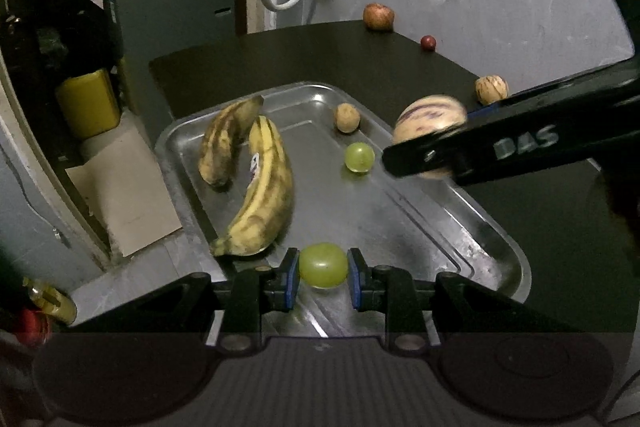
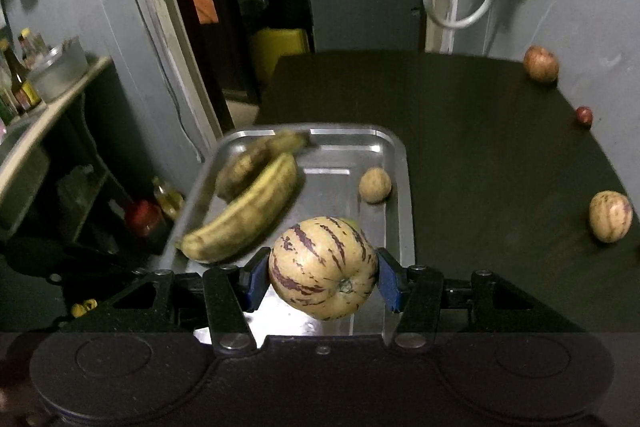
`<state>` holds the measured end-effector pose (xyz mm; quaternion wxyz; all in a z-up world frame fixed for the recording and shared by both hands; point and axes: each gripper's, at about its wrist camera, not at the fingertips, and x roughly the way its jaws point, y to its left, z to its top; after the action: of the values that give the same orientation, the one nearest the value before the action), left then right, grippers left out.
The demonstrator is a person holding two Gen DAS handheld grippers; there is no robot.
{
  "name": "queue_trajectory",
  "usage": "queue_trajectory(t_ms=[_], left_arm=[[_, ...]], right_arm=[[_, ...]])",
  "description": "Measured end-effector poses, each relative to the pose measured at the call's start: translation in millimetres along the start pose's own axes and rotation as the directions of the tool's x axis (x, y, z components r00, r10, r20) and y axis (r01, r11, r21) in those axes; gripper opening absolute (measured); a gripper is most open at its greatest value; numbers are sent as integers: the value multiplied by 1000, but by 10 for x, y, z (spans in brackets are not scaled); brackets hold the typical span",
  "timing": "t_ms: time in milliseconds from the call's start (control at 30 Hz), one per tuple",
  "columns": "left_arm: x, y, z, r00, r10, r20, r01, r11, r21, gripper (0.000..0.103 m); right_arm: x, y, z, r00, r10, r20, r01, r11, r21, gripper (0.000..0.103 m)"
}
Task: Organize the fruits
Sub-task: 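Carry the grape with the left tool while the right tool carries the melon over the tray, then open the left tool to drop the grape while the right tool releases the melon into the tray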
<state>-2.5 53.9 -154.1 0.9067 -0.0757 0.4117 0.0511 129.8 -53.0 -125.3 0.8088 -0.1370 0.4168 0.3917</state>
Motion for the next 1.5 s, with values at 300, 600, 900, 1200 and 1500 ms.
queue_trajectory(t_ms=[300,600,900,1200,1500], left_arm=[[163,-4,14,1000,6,-6,-6,1000,18,27],[224,23,20,1000,16,-14,-16,999,36,27],[231,29,28,1000,12,-17,-12,999,30,28],[227,34,35,1000,11,-20,-11,1000,27,28],[216,49,30,1000,16,-26,-15,1000,24,34]], right_arm=[[347,4,-31,998,-11,-67,10,1000,-17,56],[507,-36,-20,994,-39,-98,36,999,-33,56],[518,-57,-13,994,-34,-104,31,999,-28,56],[517,-76,-1,993,-26,-111,26,1000,-3,57],[442,-104,23,996,-12,-86,13,1000,17,57]])
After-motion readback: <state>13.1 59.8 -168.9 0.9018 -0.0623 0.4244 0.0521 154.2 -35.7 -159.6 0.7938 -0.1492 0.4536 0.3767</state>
